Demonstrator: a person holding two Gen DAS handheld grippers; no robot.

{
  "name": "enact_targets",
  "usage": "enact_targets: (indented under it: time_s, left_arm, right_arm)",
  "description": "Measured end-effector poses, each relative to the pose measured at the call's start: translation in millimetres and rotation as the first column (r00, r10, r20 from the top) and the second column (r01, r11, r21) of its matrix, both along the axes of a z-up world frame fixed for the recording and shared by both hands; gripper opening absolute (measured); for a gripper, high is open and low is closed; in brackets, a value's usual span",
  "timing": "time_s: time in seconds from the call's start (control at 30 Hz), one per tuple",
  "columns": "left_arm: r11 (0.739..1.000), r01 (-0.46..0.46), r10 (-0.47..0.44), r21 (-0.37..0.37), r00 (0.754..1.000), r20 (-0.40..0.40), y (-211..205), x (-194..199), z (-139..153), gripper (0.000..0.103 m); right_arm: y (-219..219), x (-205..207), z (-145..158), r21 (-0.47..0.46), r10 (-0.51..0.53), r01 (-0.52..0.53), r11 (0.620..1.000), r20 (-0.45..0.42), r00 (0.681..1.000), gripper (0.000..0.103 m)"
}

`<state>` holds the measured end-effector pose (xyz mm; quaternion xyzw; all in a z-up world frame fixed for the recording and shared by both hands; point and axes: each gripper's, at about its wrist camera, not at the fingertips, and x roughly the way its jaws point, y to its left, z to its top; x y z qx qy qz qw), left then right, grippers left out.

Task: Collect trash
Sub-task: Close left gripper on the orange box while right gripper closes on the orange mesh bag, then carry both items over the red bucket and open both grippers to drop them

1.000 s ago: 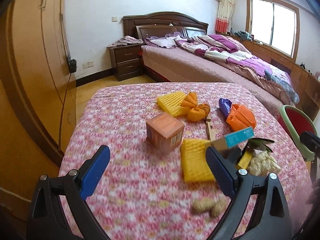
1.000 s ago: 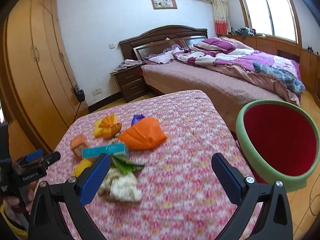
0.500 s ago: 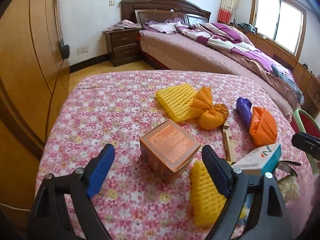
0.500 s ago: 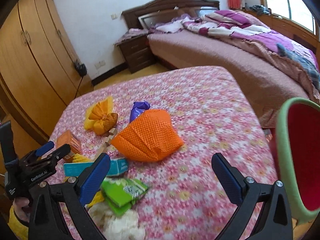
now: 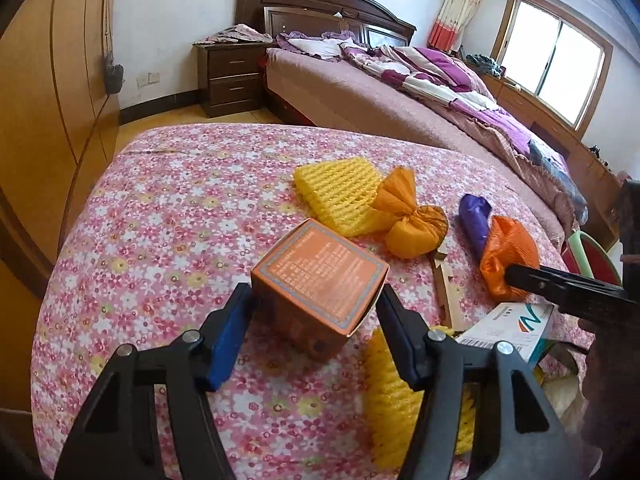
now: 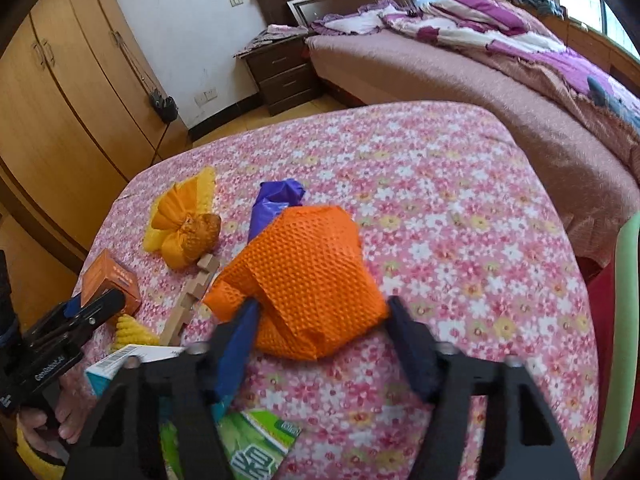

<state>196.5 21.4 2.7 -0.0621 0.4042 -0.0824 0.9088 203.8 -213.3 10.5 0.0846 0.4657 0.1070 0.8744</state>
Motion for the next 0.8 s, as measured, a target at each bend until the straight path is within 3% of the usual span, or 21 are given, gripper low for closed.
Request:
enact_targets:
  time_s: [0.2,0.3,0.57,0.8]
  left_arm:
    - [1.000,-0.016,0.015,0.004,1.000,0.022,6.2,-7.2,10.4,0.063]
    - [1.000,-0.014,0.014,-0.003,0.999,0.034,3.8,-13.4,18.5,0.063]
    - [1.000,0.014,-0.012,-0.020,0.997,0.074,-11.8,-35.0,45.8,0.064]
    - [0.997,0.073,-0.069,-0.032,0.991,0.114,-38.2,-57.6,69.7,0.064]
  right_arm:
    - [-1.6,-3.4,5.0,0.055,0.005,-0.005,0.998,0.004,1.000,0.021]
    - [-4.4,-12.9,15.7,0.070,0.004,-0.006,0.997,0.034,0.999,0.016]
    - [-17.1,-54.8,57.0,0.086,-0.020,0.006,0.996,0.164,0.986,0.013]
    - [-35.6,-94.9,86.6,0.103,-0.084,0.062,0.993,0.227,0.970,0.013]
